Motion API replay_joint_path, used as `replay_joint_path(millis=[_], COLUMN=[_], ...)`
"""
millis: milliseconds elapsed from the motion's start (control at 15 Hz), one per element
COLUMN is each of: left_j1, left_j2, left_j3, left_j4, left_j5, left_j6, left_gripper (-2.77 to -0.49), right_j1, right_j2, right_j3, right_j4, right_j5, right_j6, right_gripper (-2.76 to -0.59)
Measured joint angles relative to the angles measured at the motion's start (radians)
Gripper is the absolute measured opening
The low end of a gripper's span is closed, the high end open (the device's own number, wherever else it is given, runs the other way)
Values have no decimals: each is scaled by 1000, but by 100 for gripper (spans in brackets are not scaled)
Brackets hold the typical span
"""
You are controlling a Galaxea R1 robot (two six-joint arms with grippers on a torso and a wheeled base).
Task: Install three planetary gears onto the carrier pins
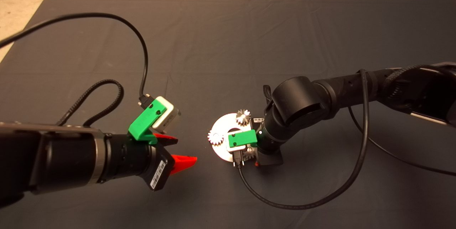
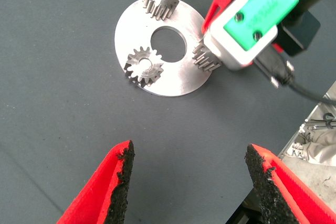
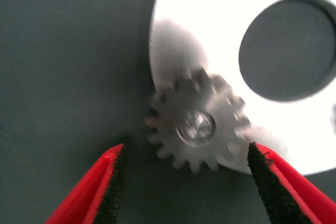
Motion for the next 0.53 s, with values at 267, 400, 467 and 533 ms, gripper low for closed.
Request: replay_joint_path(millis=[267, 400, 467, 533], left_j1=[0, 0, 0, 0], left_j2=[8, 17, 23, 44], left_j3=[0, 0, 0, 0], left_j4=[0, 0, 0, 0], left_j5=[1, 2, 2, 2], left_j6=[-4, -37, -62, -83], left_gripper=[-180, -180, -180, -180], right_j1=[121, 227, 271, 300], right_j2=[-165, -299, -360, -418], right_j3=[0, 0, 1, 12], right_j4=[0, 15, 46, 94], right_j5=[2, 2, -2, -5], right_j6=[3, 59, 95, 126], right_gripper=[-161, -161, -161, -161])
